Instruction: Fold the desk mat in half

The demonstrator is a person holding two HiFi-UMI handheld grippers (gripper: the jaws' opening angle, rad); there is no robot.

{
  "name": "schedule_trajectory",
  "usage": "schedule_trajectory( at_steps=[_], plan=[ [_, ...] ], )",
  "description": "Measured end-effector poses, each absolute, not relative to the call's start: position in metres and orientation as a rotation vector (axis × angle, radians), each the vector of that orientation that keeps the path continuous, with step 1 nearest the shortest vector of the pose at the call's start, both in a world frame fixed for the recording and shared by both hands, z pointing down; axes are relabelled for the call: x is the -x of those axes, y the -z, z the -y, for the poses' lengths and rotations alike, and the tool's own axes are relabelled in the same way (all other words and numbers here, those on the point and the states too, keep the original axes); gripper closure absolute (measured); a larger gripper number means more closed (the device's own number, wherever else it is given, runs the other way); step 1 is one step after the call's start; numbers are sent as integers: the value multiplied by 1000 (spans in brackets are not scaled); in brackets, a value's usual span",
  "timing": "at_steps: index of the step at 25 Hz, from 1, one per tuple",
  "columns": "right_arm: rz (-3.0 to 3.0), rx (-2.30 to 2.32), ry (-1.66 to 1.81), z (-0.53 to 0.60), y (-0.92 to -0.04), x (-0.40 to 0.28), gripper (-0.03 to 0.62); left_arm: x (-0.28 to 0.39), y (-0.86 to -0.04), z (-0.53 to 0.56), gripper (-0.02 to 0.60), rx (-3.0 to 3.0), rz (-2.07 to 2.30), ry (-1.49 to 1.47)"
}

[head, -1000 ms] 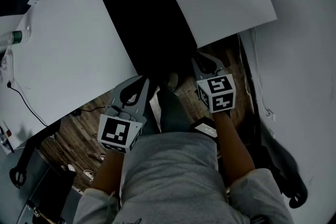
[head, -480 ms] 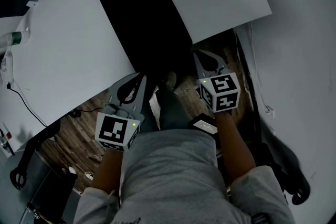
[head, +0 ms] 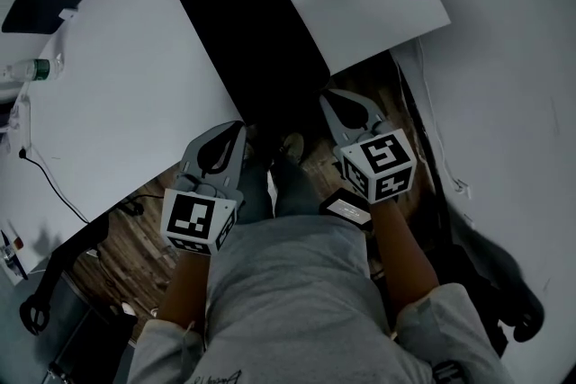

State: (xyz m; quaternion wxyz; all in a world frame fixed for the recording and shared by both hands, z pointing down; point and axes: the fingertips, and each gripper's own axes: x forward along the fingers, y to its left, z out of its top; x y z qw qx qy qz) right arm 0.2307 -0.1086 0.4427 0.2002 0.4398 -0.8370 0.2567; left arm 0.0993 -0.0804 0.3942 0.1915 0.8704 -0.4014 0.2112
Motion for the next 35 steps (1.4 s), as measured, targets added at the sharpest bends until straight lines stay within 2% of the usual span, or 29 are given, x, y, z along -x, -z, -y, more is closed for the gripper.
schedule_trajectory(
  at_steps=[18, 35],
  plan=[
    [2456, -1250, -560, 79, -332, -161, 589, -33, -323, 72, 562, -2528, 1155, -516],
    [2470, -1233, -492, 85, -311, -137, 589, -12, -301, 70, 561, -2565, 1184, -477]
  ],
)
